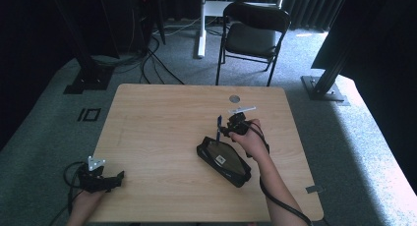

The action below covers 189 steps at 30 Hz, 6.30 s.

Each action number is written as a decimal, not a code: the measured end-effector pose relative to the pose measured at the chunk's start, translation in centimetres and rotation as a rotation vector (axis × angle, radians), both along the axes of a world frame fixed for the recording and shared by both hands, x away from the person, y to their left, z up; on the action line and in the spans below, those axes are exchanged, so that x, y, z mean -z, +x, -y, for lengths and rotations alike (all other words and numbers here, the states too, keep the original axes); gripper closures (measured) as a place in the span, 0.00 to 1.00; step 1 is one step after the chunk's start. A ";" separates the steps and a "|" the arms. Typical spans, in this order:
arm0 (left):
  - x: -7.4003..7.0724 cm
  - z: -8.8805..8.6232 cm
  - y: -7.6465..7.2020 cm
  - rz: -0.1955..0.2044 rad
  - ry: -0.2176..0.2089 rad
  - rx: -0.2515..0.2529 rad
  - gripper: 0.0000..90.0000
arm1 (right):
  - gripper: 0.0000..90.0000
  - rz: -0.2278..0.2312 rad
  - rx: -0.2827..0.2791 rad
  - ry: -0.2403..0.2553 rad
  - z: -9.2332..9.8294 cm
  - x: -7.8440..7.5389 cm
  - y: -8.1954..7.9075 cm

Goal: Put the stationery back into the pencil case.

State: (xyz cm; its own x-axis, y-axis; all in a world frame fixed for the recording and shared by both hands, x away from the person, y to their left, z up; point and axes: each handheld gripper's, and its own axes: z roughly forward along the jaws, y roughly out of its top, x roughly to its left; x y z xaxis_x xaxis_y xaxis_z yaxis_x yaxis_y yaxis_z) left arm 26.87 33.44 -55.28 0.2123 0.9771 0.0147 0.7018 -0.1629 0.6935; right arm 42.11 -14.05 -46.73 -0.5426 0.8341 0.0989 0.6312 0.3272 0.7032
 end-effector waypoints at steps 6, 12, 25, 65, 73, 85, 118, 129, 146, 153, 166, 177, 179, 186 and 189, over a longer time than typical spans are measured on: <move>0.0 0.0 0.0 0.000 0.000 0.000 0.00 | 0.65 -0.013 0.025 -0.004 -0.2 0.5 0.7; 0.0 0.0 0.0 0.000 0.000 0.000 0.00 | 0.65 -0.029 0.056 -0.011 -0.7 0.9 1.6; 0.0 0.0 0.0 0.000 0.000 0.000 0.00 | 0.65 -0.089 0.090 -0.033 -1.5 2.3 3.2; 0.0 0.0 0.0 0.000 0.000 0.000 0.00 | 0.76 -0.195 0.154 -0.114 -3.2 5.6 6.0; 0.0 0.0 0.0 0.000 0.000 0.000 0.00 | 0.87 -0.194 0.146 -0.140 -3.2 5.5 5.9; 0.0 0.0 0.0 0.000 0.000 0.000 0.00 | 0.88 -0.200 0.164 -0.115 -2.7 5.4 6.1; 0.0 0.0 0.0 0.000 0.000 0.000 0.00 | 0.88 -0.141 0.140 0.018 3.1 1.5 3.3; 0.0 0.0 0.0 0.000 0.000 0.000 0.00 | 0.88 -0.134 0.106 0.034 4.3 0.7 1.8; 0.0 0.0 0.0 0.000 0.000 0.000 0.00 | 0.88 -0.079 0.066 0.074 5.8 -1.3 -0.7; 0.0 0.0 0.0 0.000 0.000 0.000 0.00 | 0.88 -0.058 0.049 0.111 6.1 -2.1 -1.7; 0.0 0.0 0.0 0.000 0.000 0.000 0.00 | 0.88 -0.012 0.010 0.118 6.0 -4.1 -3.6; 0.0 0.0 0.0 0.001 0.000 -0.001 0.00 | 0.88 0.031 -0.031 0.114 5.2 -5.3 -4.9; 0.0 0.0 0.0 0.001 0.001 0.000 0.00 | 0.88 0.042 -0.042 0.123 4.9 -5.6 -5.3; 0.0 0.0 0.0 0.000 0.002 0.001 0.00 | 0.88 0.053 -0.098 0.135 3.8 -6.5 -6.2; 0.0 0.0 0.0 0.000 0.002 0.001 0.00 | 0.88 0.053 -0.120 0.141 3.3 -6.7 -6.5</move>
State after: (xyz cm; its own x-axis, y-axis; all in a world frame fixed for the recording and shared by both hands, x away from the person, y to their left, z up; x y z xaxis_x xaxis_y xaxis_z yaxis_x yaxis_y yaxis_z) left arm 26.88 33.45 -55.28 0.2136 0.9768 0.0165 0.7018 -0.1651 0.6930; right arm 35.60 -17.37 -40.04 -0.6447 0.7432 0.1788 0.5546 0.2939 0.7785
